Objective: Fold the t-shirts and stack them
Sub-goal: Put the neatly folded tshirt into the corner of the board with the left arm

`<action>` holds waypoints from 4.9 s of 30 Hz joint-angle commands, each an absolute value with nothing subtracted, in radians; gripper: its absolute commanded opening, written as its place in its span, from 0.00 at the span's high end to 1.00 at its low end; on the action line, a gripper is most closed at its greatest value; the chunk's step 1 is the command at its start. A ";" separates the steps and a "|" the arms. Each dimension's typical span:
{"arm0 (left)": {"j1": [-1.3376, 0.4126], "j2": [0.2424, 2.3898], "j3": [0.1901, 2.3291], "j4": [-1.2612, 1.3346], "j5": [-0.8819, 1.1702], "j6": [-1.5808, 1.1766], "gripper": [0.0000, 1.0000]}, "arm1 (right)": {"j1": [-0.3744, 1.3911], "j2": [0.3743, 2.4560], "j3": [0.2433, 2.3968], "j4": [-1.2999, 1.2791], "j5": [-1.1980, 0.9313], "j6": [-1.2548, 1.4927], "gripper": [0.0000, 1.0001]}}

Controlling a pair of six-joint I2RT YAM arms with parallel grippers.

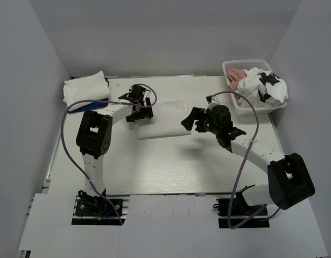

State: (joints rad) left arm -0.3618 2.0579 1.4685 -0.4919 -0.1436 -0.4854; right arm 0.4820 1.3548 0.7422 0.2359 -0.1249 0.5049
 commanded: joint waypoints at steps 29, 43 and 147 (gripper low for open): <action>-0.364 1.931 1.637 -0.549 -0.635 -0.118 1.00 | 0.474 1.267 0.670 0.325 0.030 0.442 0.10; -0.238 2.166 2.219 -0.669 -0.650 -0.008 1.00 | 0.472 1.259 0.666 0.360 0.103 0.413 0.10; -0.411 1.419 1.146 -0.392 -0.247 -0.653 0.01 | 0.472 0.990 0.644 0.083 0.072 0.574 0.10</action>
